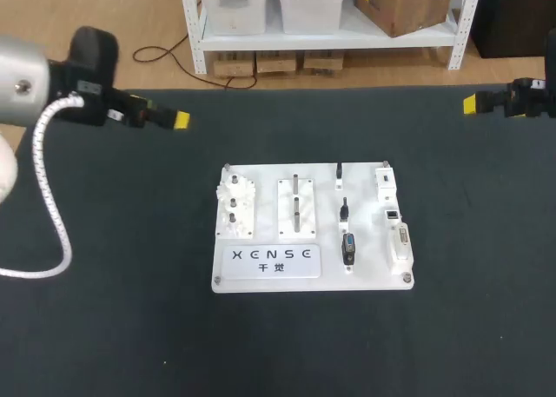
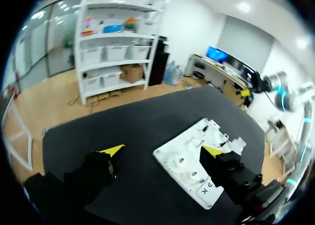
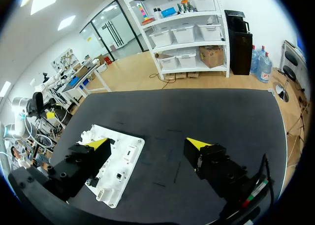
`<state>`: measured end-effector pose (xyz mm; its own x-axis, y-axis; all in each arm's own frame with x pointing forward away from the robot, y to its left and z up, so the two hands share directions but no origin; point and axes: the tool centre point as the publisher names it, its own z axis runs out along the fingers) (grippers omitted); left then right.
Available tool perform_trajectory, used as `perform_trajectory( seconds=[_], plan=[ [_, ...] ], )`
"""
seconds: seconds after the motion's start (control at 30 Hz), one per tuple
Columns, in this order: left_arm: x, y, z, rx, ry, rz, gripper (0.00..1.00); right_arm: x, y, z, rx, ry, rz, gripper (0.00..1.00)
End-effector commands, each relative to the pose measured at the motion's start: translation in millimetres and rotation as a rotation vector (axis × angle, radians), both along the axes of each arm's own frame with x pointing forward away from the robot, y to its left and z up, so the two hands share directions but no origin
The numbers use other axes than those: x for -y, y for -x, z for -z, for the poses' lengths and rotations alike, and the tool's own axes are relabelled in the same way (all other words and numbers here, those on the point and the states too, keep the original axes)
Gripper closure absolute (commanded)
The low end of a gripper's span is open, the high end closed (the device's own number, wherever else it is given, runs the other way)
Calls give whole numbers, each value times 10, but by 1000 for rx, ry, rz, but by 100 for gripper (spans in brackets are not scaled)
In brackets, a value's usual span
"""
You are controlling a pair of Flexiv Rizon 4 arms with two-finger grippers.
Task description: Insert the Ethernet cable into its matching sockets.
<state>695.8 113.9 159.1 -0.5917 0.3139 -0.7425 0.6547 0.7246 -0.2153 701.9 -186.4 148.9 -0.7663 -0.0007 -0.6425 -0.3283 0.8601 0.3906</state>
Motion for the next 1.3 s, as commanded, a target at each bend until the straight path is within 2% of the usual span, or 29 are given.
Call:
perform_trajectory(
  seconds=[0.03,0.23,0.43,0.73,0.9,1.1,1.3],
  plan=[
    [250,-24,140,156,15,313,0,-2,6,-5,0,2,2,0],
    [622,64,272,240,-10,524,0,-2,6,-5,0,2,2,0],
    [888,183,391,257,9,643,0,-2,6,-5,0,2,2,0],
    [1074,507,603,252,17,694,0,-2,6,-5,0,2,2,0],
    [1128,629,733,239,32,696,0,-2,6,-5,0,2,2,0],
    [1152,726,798,243,40,702,0,-2,6,-5,0,2,2,0],
    [1141,743,820,237,48,709,0,-2,6,-5,0,2,2,0]
  ],
)
